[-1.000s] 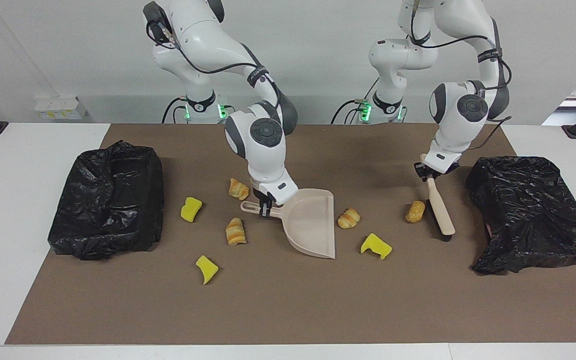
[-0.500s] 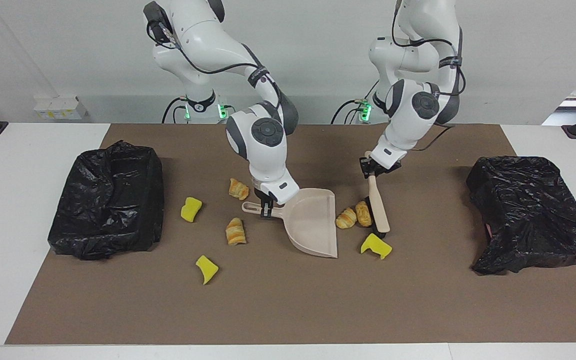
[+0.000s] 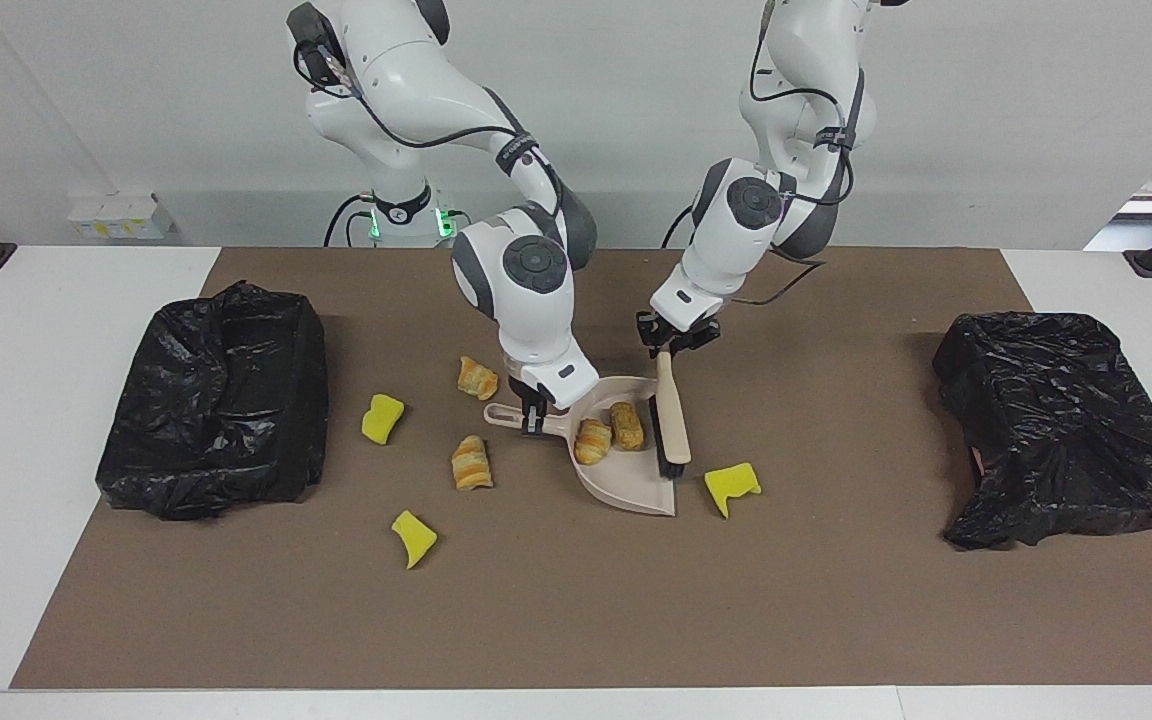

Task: Sweep and dump trash in bin
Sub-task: 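Sweep rolls and sponges into the dustpan with the left gripper's brush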

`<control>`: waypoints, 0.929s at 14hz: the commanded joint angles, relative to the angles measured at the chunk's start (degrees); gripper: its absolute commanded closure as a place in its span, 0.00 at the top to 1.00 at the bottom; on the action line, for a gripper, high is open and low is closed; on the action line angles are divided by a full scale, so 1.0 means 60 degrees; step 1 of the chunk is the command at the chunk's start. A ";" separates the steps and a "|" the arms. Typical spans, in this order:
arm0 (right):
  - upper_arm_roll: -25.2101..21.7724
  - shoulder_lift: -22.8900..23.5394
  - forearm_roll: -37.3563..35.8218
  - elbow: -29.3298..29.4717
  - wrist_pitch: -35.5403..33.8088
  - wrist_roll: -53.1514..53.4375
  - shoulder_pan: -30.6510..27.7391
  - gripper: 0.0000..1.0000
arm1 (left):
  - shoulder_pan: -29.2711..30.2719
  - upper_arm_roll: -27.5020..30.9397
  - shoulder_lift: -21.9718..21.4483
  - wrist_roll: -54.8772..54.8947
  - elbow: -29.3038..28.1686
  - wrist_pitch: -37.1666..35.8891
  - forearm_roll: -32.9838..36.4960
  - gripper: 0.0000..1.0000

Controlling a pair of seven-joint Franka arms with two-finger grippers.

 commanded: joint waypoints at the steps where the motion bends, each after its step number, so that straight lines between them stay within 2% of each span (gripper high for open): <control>1: 0.0040 -0.0081 0.0048 -0.0326 0.0317 -0.0014 0.0007 0.00 | 0.0225 0.0244 -0.0018 0.0025 0.0874 -0.1117 -0.0083 0.00; 4: 0.0040 -0.0081 0.0048 -0.0341 0.0331 -0.0014 0.0007 0.00 | 0.1016 0.0259 0.0127 0.0039 0.1782 -0.2319 0.0589 0.00; 7: 0.0040 -0.0081 0.0048 -0.0355 0.0302 -0.0014 0.0007 0.00 | 0.1967 0.0245 0.0361 0.0534 0.1873 -0.2395 0.1204 0.00; 9: 0.0040 -0.0096 -0.0025 -0.0399 0.0491 0.0059 0.0007 0.31 | 0.2407 0.0259 0.0857 0.1208 0.1902 -0.2250 0.1368 0.00; 10: 0.0025 -0.0082 -0.0039 -0.0414 0.0623 0.0059 0.0007 0.37 | 0.2540 0.0245 0.1092 0.1530 0.1931 -0.2104 0.1441 0.00; 13: 0.0040 -0.0111 -0.0040 -0.0545 0.0682 0.0059 -0.0037 0.38 | 0.2600 0.0230 0.1153 0.2541 0.1771 -0.1882 0.1456 0.00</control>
